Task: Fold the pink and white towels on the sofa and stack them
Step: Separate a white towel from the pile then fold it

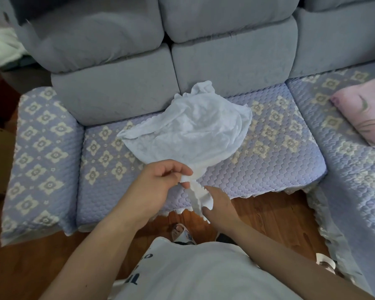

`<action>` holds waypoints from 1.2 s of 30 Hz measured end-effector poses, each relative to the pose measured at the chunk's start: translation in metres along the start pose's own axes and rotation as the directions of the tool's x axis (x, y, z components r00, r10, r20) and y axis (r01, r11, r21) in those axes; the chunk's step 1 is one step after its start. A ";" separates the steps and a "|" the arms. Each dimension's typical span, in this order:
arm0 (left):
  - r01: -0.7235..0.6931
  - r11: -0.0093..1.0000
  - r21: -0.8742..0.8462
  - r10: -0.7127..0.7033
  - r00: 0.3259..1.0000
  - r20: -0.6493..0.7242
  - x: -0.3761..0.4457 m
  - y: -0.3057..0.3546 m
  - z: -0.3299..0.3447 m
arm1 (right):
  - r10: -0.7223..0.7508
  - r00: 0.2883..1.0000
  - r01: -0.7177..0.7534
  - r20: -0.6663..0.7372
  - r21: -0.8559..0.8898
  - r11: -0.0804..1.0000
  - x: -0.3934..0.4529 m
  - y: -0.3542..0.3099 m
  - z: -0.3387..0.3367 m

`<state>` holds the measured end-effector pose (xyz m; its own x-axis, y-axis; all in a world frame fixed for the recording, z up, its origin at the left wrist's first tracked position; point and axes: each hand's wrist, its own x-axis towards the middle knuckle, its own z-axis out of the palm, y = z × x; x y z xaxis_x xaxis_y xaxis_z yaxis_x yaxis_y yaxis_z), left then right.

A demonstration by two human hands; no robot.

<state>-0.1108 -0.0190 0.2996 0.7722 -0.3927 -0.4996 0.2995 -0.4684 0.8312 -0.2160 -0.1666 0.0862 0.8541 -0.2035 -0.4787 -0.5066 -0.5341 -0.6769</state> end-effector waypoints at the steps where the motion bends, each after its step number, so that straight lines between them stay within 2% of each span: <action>1: -0.024 0.999 -0.030 0.024 1.000 0.006 -0.002 0.007 -0.001 | -0.011 1.000 0.011 -0.018 0.013 1.000 0.002 -0.004 -0.002; 6: -0.134 0.947 -0.291 0.137 0.991 -0.012 -0.004 0.048 -0.015 | -0.021 0.992 0.033 -0.122 0.096 0.995 0.005 -0.014 -0.023; 9: -0.154 0.858 -0.490 0.162 0.986 -0.025 0.005 0.076 -0.024 | 0.023 0.981 0.000 -0.194 0.119 0.993 0.002 -0.012 -0.038; 13: -0.196 0.743 -0.640 0.223 0.974 -0.040 0.018 0.115 -0.033 | 0.059 0.963 -0.021 -0.263 0.146 0.989 -0.001 -0.008 -0.049; 18: -0.259 0.690 -0.676 0.318 0.947 -0.038 0.025 0.152 -0.032 | 0.109 0.975 -0.067 -0.196 0.209 0.976 0.007 -0.009 -0.052; 20: -0.280 0.693 -0.665 0.340 0.940 -0.041 0.025 0.162 -0.033 | 0.107 0.970 -0.050 -0.219 0.249 0.967 0.013 -0.012 -0.052; 24: -0.311 0.740 -0.597 0.347 0.936 -0.058 0.024 0.172 -0.042 | 0.159 0.925 0.050 -0.345 0.526 0.849 0.023 -0.031 -0.083; 26: -0.324 0.766 -0.555 0.344 0.936 -0.071 0.024 0.174 -0.047 | 0.055 0.931 0.160 -0.362 0.536 0.829 0.029 -0.048 -0.115; 29: -0.331 0.783 -0.527 0.345 0.936 -0.075 0.024 0.178 -0.053 | -0.209 0.928 0.307 -0.307 0.317 0.897 0.033 -0.082 -0.157; 31: -0.332 0.785 -0.523 0.350 0.934 -0.068 0.022 0.180 -0.054 | -0.343 0.905 0.393 -0.252 0.188 0.900 0.032 -0.109 -0.172; 34: -0.325 0.794 -0.514 0.346 0.936 -0.058 0.020 0.181 -0.053 | -0.439 0.869 0.478 -0.226 0.164 0.863 0.029 -0.147 -0.179; 36: -0.322 0.804 -0.500 0.336 0.940 -0.066 0.019 0.181 -0.052 | -0.425 0.866 0.485 -0.265 0.235 0.842 0.024 -0.166 -0.184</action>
<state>-0.0129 -0.0701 0.4534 0.8630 -0.4742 -0.1741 0.2720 0.1459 0.9512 -0.0893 -0.2335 0.2898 0.9858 -0.1663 0.0212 -0.0400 -0.3560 -0.9336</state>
